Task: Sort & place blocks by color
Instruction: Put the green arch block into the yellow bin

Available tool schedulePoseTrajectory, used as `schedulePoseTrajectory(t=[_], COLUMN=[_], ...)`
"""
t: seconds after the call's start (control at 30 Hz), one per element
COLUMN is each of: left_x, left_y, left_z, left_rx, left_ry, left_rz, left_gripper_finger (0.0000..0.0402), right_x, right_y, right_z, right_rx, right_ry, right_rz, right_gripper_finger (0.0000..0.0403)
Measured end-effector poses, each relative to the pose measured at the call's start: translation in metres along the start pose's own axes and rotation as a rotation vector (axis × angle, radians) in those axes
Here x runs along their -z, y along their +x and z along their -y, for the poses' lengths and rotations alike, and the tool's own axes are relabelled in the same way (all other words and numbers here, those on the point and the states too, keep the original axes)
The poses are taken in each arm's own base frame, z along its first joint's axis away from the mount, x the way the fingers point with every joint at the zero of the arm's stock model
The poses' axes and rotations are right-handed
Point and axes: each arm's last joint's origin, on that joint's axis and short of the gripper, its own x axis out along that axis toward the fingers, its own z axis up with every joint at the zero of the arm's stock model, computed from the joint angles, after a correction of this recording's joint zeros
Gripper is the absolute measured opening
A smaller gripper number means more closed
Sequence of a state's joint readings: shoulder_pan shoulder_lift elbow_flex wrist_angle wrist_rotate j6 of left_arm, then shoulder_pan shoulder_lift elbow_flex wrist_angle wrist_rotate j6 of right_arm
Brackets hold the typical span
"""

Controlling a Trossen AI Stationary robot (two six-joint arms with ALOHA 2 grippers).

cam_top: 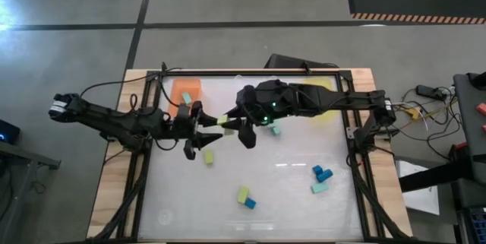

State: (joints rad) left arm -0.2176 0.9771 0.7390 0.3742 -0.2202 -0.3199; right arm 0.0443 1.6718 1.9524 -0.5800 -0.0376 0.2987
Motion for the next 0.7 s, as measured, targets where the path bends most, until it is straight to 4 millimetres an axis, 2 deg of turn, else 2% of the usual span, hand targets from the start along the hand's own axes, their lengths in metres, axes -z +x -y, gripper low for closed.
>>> schedulePoseTrajectory(t=[0.2, 0.33, 0.57, 0.7], left_x=[0.011, 0.017, 0.020, 0.020], left_y=[-0.006, -0.007, -0.006, -0.006], left_z=[-0.006, -0.008, -0.011, -0.012], left_rx=[-0.051, -0.082, -0.133, -0.165], left_ry=[-0.063, -0.089, -0.103, -0.100], left_rz=[-0.052, -0.112, -0.117, -0.106], left_gripper_finger=[0.0219, 0.0219, 0.0219, 0.0219], right_x=[-0.001, 0.004, 0.022, 0.030], right_y=[-0.016, -0.028, -0.053, -0.068], right_z=[0.012, 0.030, 0.087, 0.122], right_rx=[0.070, 0.156, 0.429, 0.614], right_ry=[0.050, 0.111, 0.338, 0.405], right_rz=[-0.140, -0.273, -0.548, -0.636], right_gripper_finger=[0.0128, 0.0125, 0.0127, 0.0125])
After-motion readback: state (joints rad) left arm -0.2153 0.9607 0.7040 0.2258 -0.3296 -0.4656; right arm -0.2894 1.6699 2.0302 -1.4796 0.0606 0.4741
